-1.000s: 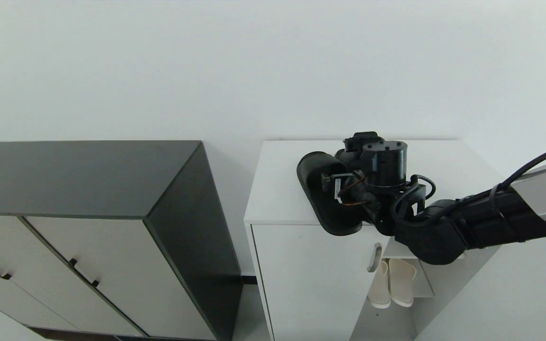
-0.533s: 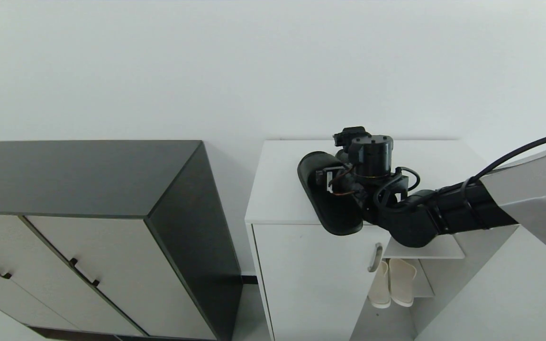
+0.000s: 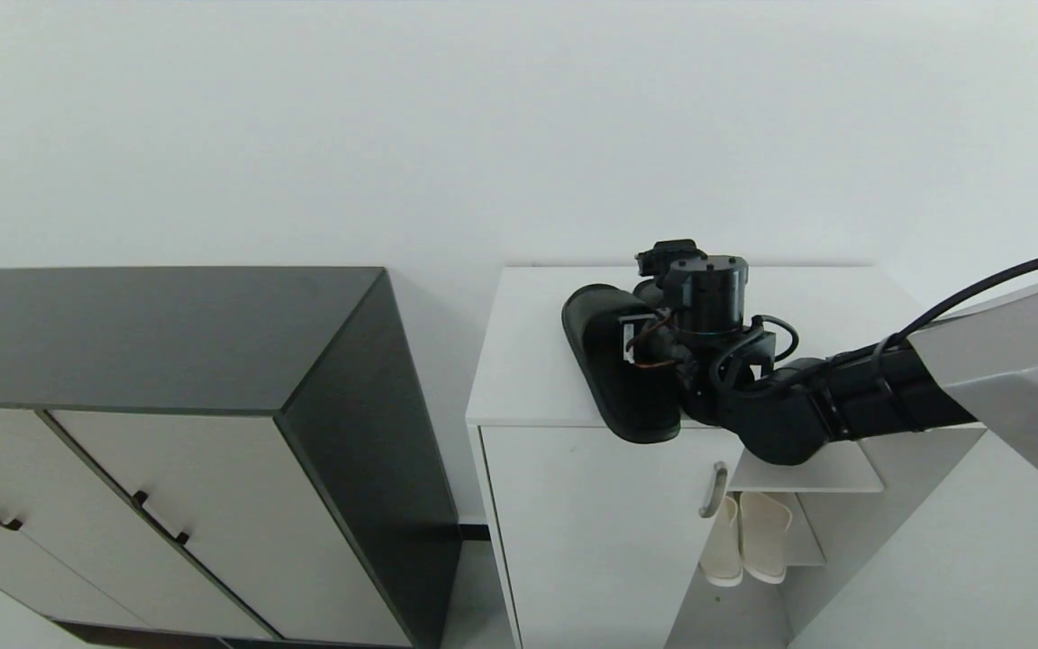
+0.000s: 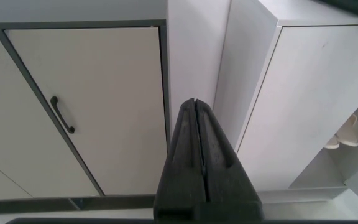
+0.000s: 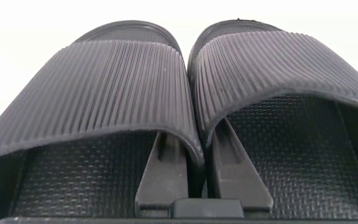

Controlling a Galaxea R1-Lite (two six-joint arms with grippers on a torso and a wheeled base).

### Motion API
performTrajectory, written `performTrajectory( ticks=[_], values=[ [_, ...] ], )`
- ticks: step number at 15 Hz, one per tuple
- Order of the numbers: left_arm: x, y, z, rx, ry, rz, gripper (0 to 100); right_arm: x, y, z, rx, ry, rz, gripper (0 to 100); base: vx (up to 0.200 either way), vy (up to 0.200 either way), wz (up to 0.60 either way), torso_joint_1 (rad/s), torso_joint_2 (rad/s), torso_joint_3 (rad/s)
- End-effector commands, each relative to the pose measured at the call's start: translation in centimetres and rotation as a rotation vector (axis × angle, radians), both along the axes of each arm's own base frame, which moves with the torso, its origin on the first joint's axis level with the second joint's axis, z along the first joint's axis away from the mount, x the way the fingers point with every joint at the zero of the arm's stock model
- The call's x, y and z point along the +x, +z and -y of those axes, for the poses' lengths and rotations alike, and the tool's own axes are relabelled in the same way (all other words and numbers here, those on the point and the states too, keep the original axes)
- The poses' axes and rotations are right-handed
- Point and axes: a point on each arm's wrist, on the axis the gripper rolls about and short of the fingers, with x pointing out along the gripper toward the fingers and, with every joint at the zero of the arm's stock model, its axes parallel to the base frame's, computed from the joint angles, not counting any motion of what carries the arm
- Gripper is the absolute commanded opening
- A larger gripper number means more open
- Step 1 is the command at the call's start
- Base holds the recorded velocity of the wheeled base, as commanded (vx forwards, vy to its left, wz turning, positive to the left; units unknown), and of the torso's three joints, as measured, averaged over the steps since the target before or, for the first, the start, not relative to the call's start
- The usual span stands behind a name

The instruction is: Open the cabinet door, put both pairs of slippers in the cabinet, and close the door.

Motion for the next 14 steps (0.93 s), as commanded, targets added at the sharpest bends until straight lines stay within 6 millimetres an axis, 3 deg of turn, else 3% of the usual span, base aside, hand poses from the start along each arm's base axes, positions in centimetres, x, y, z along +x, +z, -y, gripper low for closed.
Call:
performTrajectory(
  ticks=[1,4,11,14],
  values=[
    [0.0,0.0,0.0,0.0,0.0,-0.001,0,-0.5,0.9,0.3,0.011,0.002,0.014,0,0.0,0.0,0.0,0.0,0.0,0.0],
    [0.0,0.0,0.0,0.0,0.0,-0.001,0,-2.3,2.2,1.1,0.014,0.009,0.019,0,0.0,0.0,0.0,0.0,0.0,0.0],
    [0.0,0.0,0.0,0.002,0.005,-0.001,0,-14.2,2.4,5.6,-0.027,0.132,-0.068,0,0.0,0.0,0.0,0.0,0.0,0.0],
    [0.0,0.0,0.0,-0.002,0.006,-0.001,0,-16.1,2.6,5.8,-0.028,0.175,-0.066,0,0.0,0.0,0.0,0.0,0.0,0.0]
  ],
)
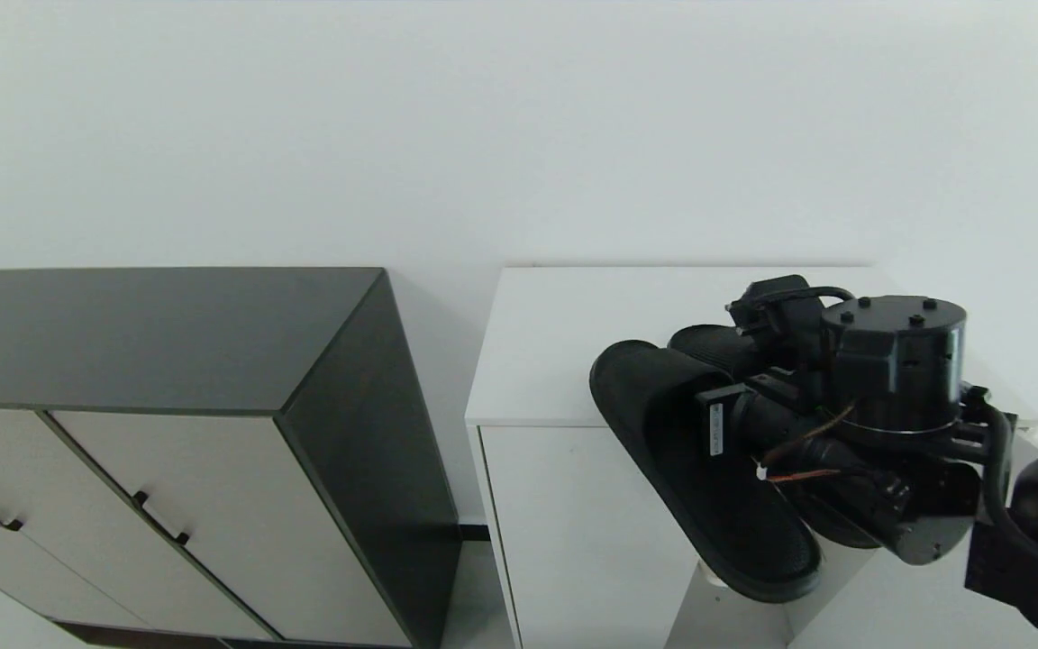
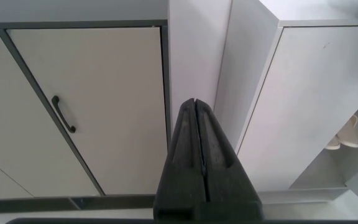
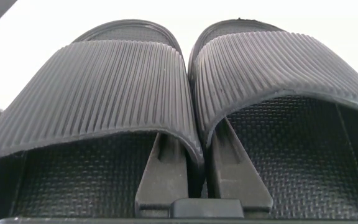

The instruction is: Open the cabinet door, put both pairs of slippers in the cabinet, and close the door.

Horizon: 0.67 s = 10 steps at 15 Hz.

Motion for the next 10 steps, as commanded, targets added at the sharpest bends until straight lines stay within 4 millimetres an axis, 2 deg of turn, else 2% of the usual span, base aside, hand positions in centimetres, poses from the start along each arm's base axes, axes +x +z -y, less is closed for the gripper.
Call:
performTrajectory(
  ticks=[1,8,10],
  values=[
    [0.0,0.0,0.0,0.0,0.0,-0.001,0,-1.6,0.9,0.6,0.02,0.022,0.019,0,0.0,0.0,0.0,0.0,0.0,0.0],
    [0.0,0.0,0.0,-0.003,0.0,-0.001,0,-1.5,-0.4,-0.3,-0.001,0.04,-0.01,0,0.0,0.0,0.0,0.0,0.0,0.0],
    [0.0,0.0,0.0,-0.003,-0.003,-0.001,0,-1.6,-0.5,-0.4,-0.003,0.046,-0.012,0,-0.2,0.0,0.0,0.002,0.0,0.005]
  ],
)
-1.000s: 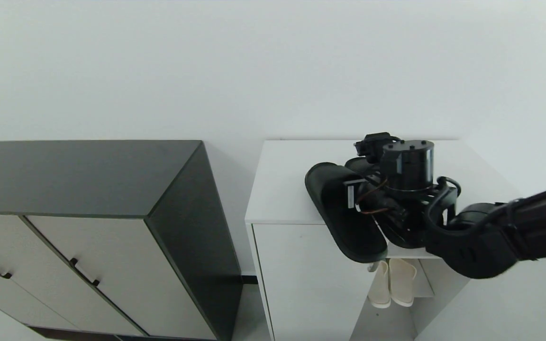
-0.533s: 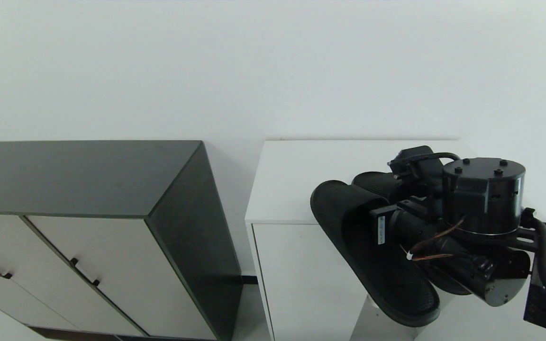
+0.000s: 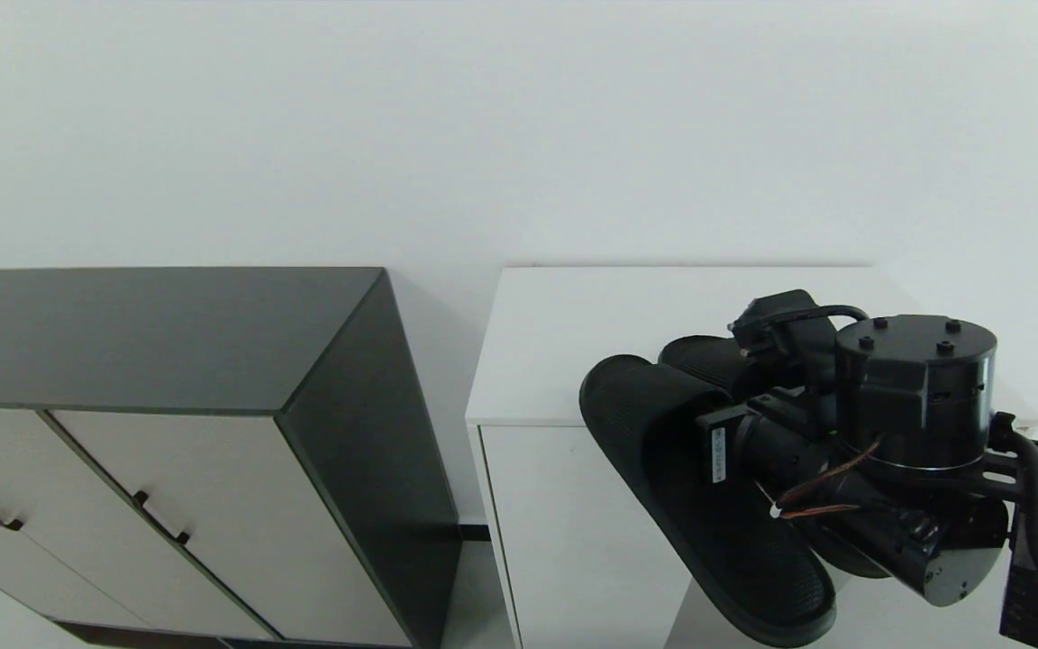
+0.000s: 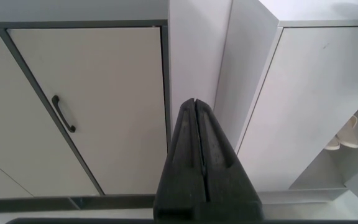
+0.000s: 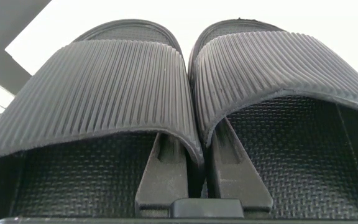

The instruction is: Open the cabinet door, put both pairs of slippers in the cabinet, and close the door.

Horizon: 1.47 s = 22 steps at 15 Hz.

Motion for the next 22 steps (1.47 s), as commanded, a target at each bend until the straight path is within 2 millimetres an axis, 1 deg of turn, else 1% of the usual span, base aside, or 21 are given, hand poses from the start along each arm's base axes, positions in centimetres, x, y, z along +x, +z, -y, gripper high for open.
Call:
performTrajectory(
  ticks=[1,10,22],
  values=[
    [0.01,0.0,0.0,-0.001,0.001,-0.001,0,0.08,-0.22,-0.15,-0.006,0.001,-0.005,0,-0.2,0.0,0.0,0.022,0.01,0.002],
    [0.01,0.0,0.0,-0.003,0.001,-0.001,0,0.07,-0.26,-0.08,-0.007,0.001,-0.006,0,-0.2,0.0,0.0,0.0,0.0,0.004],
    [0.01,0.0,0.0,0.0,0.001,-0.001,0,-0.04,-0.54,0.12,-0.013,-0.004,-0.014,0,0.0,0.0,0.0,0.0,0.0,0.0]
  ],
)
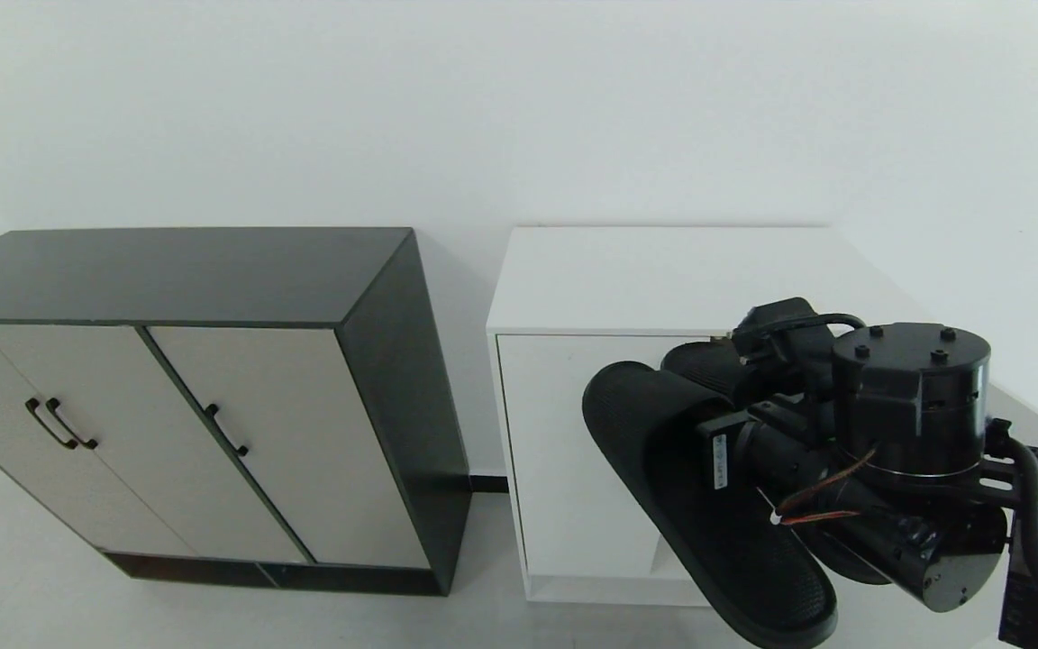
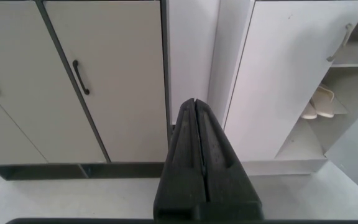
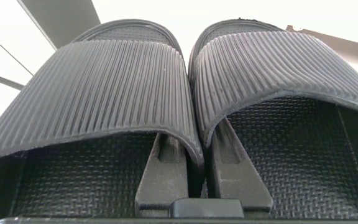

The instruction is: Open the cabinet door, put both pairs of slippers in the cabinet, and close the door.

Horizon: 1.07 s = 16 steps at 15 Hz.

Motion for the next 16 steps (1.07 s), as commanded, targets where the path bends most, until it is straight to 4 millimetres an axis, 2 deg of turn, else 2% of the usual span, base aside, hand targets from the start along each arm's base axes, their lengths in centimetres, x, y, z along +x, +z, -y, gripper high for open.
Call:
performTrajectory(
  ticks=[1,4,16],
  values=[
    [0.01,0.0,0.0,0.0,0.0,-0.001,0,-0.01,-0.14,-0.02,-0.003,0.004,-0.004,0,0.0,0.0,0.0,0.0,0.0,0.0],
    [0.01,0.0,0.0,0.006,0.0,-0.001,0,-0.03,-0.2,0.0,-0.004,0.005,-0.005,0,0.0,0.0,0.0,0.0,0.0,0.0],
    [0.01,0.0,0.0,0.02,0.0,-0.001,0,-0.13,-0.75,0.1,0.004,0.009,0.005,0,0.0,-0.2,0.0,0.003,0.0,0.002]
  ],
)
